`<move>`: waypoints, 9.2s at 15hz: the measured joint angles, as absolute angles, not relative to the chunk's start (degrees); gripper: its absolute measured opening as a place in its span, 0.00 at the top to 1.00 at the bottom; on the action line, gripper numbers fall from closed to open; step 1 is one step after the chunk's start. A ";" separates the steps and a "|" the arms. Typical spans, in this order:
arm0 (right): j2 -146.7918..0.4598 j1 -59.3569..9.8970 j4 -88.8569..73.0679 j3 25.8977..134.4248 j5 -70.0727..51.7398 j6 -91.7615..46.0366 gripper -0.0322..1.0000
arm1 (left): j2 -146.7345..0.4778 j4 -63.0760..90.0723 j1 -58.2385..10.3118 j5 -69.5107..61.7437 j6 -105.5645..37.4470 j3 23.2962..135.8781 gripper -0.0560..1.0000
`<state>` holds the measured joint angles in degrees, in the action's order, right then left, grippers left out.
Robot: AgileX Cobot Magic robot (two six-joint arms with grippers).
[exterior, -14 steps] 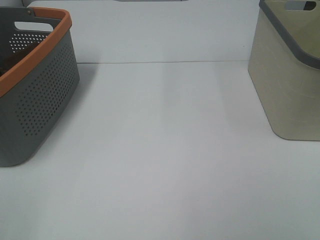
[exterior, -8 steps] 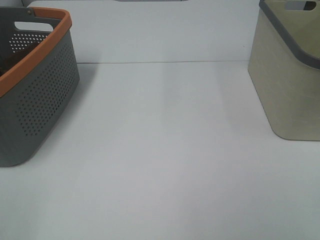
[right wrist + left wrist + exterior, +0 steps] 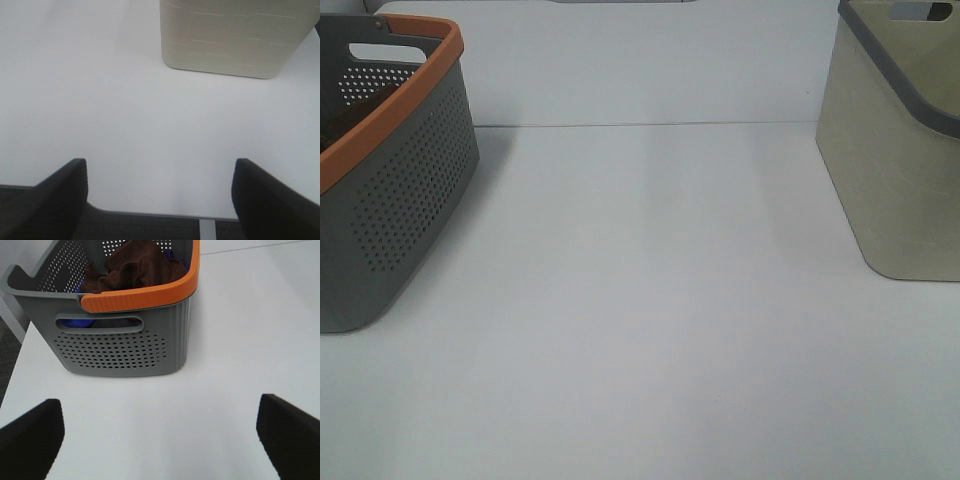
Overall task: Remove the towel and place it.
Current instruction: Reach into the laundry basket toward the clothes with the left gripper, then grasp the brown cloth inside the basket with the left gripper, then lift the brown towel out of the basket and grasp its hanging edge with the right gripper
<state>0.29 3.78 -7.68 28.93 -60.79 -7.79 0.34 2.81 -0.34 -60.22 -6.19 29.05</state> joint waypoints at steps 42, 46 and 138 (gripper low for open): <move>0.29 3.78 -7.68 28.93 -60.79 -7.79 0.21 | 0.34 4.13 -0.34 -60.22 -6.19 29.05 0.01; 0.29 3.78 -7.68 28.93 -60.79 -7.79 0.21 | 0.34 4.13 -0.34 -60.28 -7.79 29.11 0.01; 0.29 3.78 -7.68 28.93 -60.79 -7.79 0.21 | -77.46 -7.28 -11.75 -34.72 -53.69 91.79 0.94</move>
